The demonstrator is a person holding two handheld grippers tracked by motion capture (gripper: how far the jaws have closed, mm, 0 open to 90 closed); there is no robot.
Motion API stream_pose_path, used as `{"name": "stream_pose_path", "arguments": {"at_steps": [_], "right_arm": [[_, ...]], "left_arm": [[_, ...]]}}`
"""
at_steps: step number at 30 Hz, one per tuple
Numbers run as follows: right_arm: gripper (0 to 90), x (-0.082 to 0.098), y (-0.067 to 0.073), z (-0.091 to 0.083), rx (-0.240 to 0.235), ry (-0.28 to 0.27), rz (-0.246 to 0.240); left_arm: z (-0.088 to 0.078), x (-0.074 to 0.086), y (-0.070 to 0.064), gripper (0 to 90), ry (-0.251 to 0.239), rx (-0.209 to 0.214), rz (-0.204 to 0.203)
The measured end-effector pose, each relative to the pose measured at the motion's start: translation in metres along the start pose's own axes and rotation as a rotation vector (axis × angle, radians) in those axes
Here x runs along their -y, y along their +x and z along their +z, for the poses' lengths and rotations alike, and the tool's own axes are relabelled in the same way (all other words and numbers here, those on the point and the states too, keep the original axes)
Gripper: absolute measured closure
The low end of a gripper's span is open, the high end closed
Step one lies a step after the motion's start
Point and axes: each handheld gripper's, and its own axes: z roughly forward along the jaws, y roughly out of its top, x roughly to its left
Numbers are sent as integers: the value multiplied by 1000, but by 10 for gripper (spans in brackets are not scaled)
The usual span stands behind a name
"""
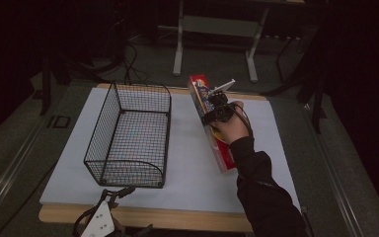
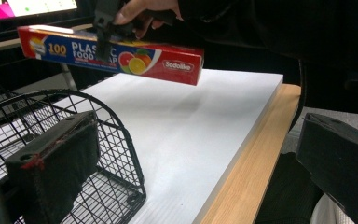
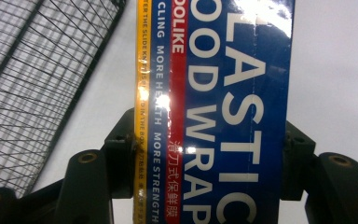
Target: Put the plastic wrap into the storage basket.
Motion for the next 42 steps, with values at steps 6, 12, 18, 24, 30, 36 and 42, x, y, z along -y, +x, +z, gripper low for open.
{"name": "stream_pose_path", "arguments": {"at_steps": [6, 12, 18, 24, 30, 36, 42], "right_arm": [[393, -5, 7, -17, -10, -40, -8], [394, -12, 15, -35, -11, -90, -17], [394, -19, 30, -47, -27, -122, -38], [394, -27, 50, -54, -49, -147, -65], [394, -36, 73, -58, -75, -164, -96], [394, -43, 94, -60, -93, -181, -120], [394, -50, 112, -61, -112, -207, -132]], "left_arm": [[1, 0, 1, 1, 0, 1, 1], [2, 0, 1, 1, 2, 6, 3], [4, 0, 2, 2, 1, 12, 2], [3, 0, 2, 1, -2, 12, 2], [3, 0, 2, 1, 1, 11, 1], [2, 0, 2, 1, 0, 7, -1], [1, 0, 1, 1, 1, 8, 2]]}}
